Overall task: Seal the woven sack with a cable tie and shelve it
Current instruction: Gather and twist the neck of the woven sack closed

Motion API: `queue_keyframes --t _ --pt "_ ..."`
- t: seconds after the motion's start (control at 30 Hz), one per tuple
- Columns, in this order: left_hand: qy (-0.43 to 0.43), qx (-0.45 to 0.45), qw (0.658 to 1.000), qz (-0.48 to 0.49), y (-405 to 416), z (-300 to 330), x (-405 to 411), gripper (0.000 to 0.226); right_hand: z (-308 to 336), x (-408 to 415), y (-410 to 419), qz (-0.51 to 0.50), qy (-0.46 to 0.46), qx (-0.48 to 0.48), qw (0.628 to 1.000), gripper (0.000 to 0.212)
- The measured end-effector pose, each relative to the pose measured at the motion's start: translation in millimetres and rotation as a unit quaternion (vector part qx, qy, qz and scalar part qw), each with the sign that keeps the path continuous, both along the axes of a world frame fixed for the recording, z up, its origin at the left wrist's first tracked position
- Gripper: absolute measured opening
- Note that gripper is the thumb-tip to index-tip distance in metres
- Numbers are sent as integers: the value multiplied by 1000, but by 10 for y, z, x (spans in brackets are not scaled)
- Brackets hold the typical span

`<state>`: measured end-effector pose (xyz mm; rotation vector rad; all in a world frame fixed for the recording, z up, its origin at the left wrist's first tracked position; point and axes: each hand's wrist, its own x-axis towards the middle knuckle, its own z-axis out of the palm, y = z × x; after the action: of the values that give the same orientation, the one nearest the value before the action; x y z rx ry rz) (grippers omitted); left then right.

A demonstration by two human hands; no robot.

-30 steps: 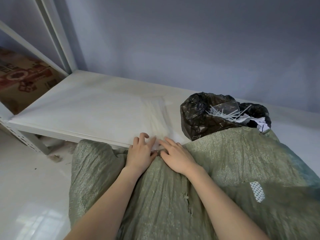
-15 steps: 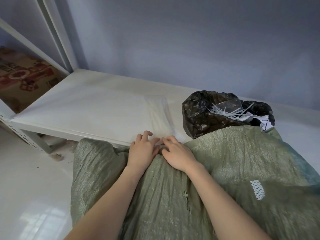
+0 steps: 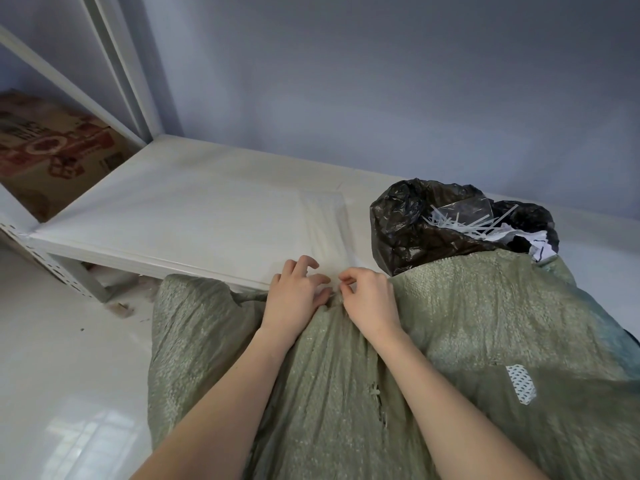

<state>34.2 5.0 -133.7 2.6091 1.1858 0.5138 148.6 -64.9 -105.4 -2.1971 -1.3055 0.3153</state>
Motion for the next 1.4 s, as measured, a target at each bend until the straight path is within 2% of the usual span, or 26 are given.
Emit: queue_keyframes --t 0.23,0.33,0.4,0.5,0.67,0.87,0.97,1.07,1.17,1.4 --pt "-36 -85 995 -25 37 -46 15 20 -18 36 28 -8 53 -25 998 16" --pt "-118 -204 972 10 46 -31 48 15 1 35 20 -1 53 -34 998 14" --pt "-143 -259 954 39 57 -11 103 17 5 36 13 -6 53 -35 998 15" --pt "-142 -265 950 81 78 20 171 23 1 46 10 -6 54 -35 998 14" --pt "-129 -288 941 124 25 178 211 17 14 42 2 0 39 -46 998 16" --pt "-60 -203 971 115 -43 510 230 23 26 23 24 10 27 -67 997 23" --pt "-80 -207 970 97 -15 701 189 32 73 9 3 15 27 -51 998 29" --pt "-103 -158 980 63 22 917 125 42 246 -46 -14 20 23 17 999 32" --pt "-112 -115 986 35 45 1149 48 41 528 -114 -13 28 19 83 996 22" --pt "-169 -58 984 5 -187 1773 -91 46 1199 -231 -265 55 94 140 984 22"
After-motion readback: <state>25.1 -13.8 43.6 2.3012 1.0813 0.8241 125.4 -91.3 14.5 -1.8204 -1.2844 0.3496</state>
